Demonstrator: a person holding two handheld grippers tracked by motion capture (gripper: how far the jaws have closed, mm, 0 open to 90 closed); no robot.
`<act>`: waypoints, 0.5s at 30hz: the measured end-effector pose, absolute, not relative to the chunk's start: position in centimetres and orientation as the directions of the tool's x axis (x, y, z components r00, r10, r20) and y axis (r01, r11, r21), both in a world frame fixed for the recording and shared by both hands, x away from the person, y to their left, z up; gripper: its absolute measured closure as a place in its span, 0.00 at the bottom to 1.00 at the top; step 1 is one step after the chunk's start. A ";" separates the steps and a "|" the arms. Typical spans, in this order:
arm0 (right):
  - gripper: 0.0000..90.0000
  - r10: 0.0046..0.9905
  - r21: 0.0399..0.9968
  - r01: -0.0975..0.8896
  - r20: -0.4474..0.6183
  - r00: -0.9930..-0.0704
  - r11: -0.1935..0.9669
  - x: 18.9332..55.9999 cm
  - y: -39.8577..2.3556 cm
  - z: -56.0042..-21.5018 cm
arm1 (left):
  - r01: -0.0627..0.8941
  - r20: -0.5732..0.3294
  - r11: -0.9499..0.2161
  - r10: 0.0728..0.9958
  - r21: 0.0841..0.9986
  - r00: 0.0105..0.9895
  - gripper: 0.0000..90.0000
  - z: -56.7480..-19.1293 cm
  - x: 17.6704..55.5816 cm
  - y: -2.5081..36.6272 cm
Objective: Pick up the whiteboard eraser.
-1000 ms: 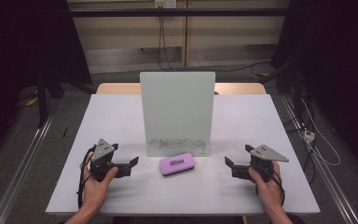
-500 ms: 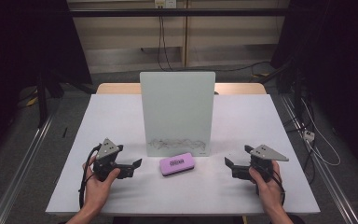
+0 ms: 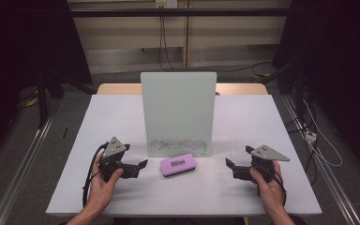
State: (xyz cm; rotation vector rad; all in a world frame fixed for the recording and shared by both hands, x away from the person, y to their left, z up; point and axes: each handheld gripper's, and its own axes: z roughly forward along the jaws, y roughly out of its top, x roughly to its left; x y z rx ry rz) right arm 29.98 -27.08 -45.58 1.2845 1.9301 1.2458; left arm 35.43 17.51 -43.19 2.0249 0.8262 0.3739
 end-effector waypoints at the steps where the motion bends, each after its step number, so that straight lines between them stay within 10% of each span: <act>1: 0.08 0.901 0.888 0.439 0.075 -0.427 0.134 30.0 -27.1 -45.6 | 0.399 -0.039 -0.391 0.672 0.830 0.740 0.10 -43.1 35.4 17.4; 15: 0.07 0.899 0.887 0.439 0.065 -0.434 0.147 30.0 -26.7 -45.5 | 0.378 -0.048 -0.495 0.557 0.782 0.829 0.09 -41.8 35.4 15.2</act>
